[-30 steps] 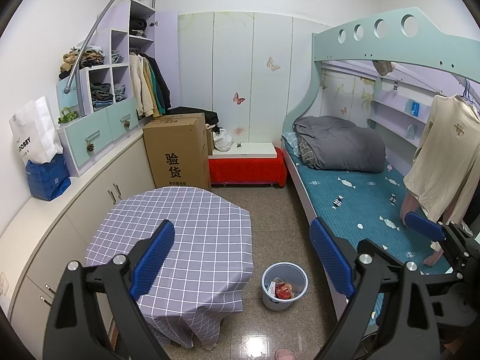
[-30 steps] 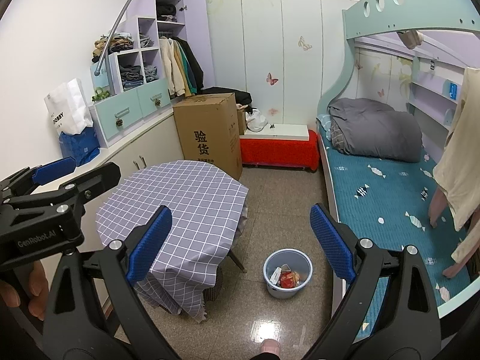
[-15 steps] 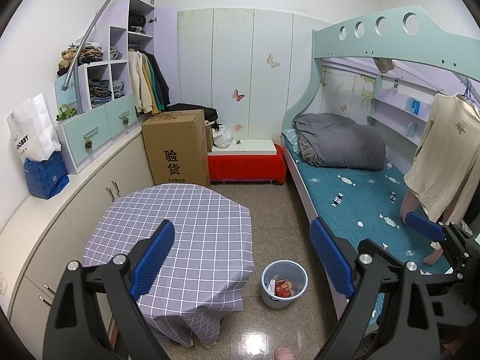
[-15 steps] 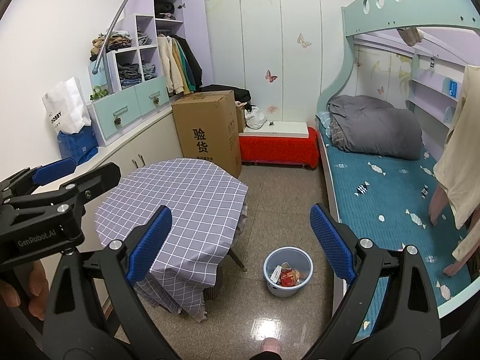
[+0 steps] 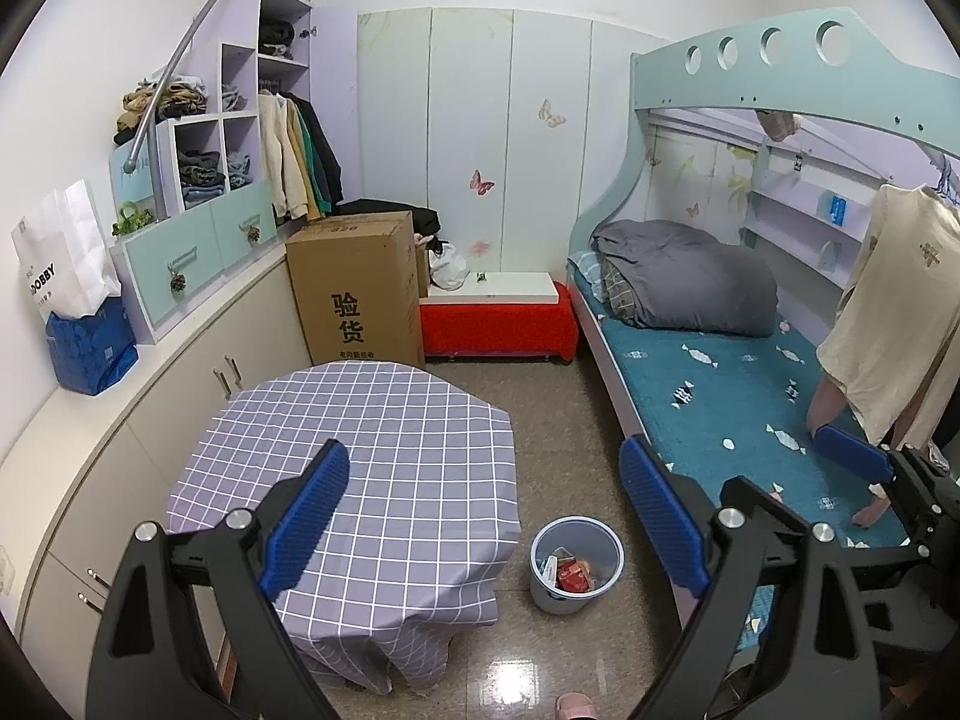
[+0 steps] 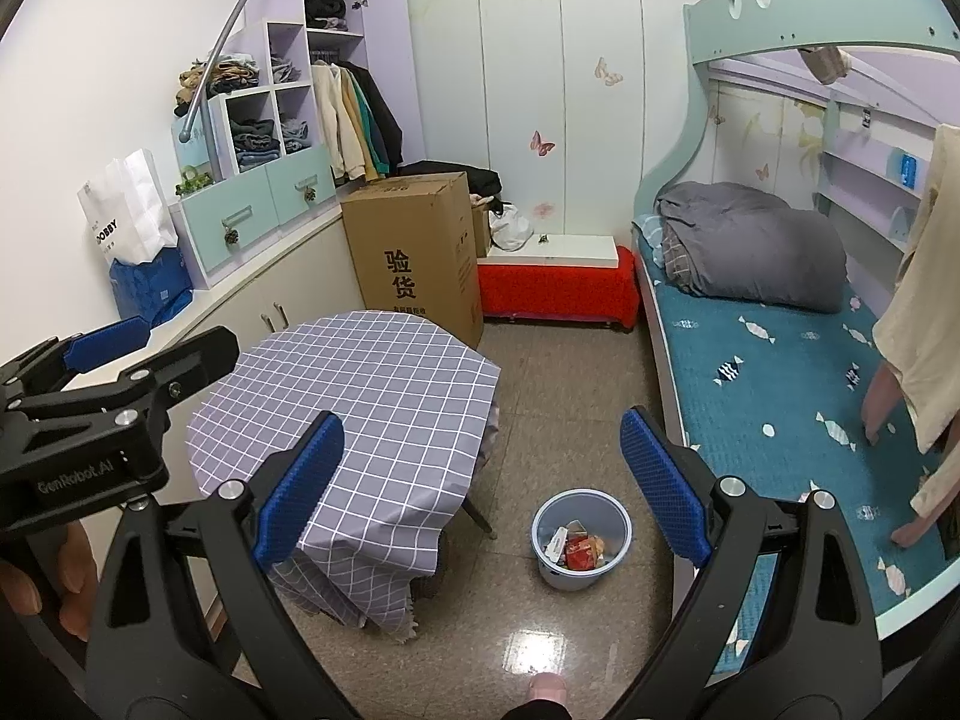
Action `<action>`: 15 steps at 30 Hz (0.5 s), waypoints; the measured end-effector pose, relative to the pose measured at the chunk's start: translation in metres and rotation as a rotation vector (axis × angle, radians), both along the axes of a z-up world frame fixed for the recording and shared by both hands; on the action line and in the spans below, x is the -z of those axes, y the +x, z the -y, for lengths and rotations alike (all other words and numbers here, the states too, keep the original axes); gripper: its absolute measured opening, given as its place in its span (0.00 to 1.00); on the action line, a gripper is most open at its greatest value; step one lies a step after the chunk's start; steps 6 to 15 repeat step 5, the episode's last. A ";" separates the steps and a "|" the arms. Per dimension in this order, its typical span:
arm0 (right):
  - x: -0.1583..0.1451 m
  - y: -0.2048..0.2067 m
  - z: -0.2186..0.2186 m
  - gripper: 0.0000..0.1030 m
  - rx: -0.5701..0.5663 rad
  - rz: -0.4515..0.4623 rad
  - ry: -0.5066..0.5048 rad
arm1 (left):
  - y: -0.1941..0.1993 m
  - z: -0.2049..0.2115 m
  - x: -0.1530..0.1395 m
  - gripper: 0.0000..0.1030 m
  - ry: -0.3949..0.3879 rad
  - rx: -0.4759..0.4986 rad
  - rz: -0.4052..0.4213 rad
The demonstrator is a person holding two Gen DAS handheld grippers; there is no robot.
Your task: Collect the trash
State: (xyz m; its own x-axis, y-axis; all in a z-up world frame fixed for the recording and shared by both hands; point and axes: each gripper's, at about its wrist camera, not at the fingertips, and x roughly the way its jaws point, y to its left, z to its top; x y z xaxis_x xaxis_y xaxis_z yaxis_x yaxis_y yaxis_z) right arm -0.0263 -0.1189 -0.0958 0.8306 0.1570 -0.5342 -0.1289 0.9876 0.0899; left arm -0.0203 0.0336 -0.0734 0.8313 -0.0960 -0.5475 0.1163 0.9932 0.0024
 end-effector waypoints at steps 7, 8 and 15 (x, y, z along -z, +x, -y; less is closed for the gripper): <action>0.004 0.012 -0.005 0.89 -0.006 -0.019 -0.006 | 0.016 -0.009 0.008 0.87 -0.020 -0.012 -0.039; 0.004 0.012 -0.005 0.89 -0.006 -0.019 -0.006 | 0.016 -0.009 0.008 0.87 -0.020 -0.012 -0.039; 0.004 0.012 -0.005 0.89 -0.006 -0.019 -0.006 | 0.016 -0.009 0.008 0.87 -0.020 -0.012 -0.039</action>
